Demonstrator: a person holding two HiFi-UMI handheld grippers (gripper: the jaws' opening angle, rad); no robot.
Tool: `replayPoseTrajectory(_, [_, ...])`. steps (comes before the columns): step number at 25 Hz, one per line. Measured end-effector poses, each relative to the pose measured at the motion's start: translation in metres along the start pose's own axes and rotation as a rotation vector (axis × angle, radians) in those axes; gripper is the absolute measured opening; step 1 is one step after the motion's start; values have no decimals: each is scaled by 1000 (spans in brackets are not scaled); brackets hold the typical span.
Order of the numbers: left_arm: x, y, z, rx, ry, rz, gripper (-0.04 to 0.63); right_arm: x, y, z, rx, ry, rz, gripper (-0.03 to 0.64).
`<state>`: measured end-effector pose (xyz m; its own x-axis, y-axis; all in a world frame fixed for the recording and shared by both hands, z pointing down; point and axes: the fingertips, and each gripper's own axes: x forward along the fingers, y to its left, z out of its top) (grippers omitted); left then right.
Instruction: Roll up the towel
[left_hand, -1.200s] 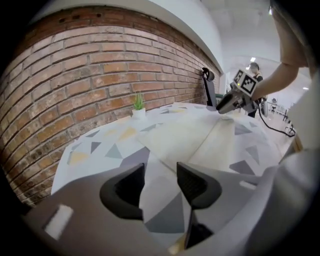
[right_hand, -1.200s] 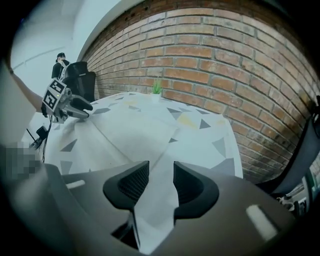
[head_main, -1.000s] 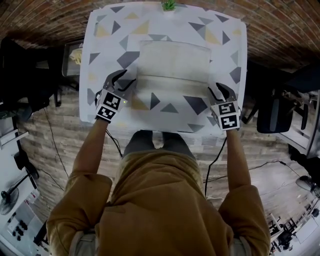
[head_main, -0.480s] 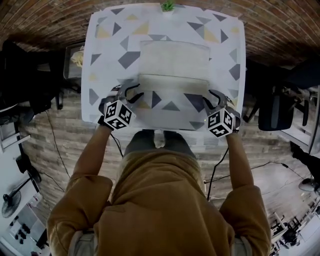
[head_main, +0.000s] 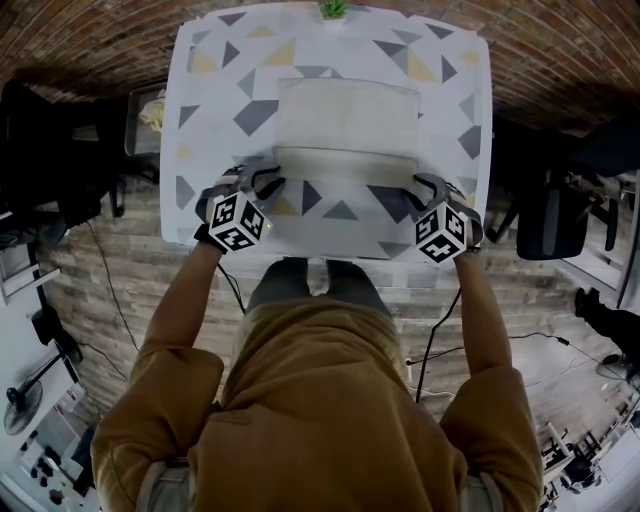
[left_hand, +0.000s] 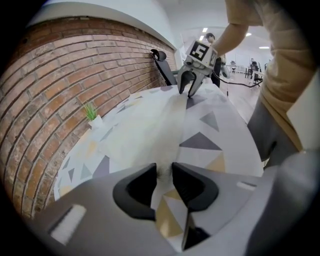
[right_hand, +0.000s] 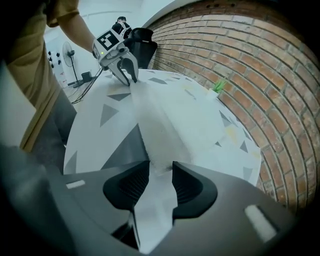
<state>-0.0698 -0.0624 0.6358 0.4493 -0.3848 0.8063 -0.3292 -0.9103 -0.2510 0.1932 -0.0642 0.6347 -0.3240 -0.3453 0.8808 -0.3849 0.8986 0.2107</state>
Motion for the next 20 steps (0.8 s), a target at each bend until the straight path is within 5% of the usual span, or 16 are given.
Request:
replayPoseTrajectory(8, [3,-1,-2,-7,1,-12,127,2,-7,0,-50,25,12,118])
replayPoseTrajectory(12, [-1,0,0,-24,-19,-6,93,2,-3,0,-57,13,7,29])
replayPoseTrajectory(20, [-20,7,13,-77,-65,-50,88,-20,-10,12,0,-16,80,25])
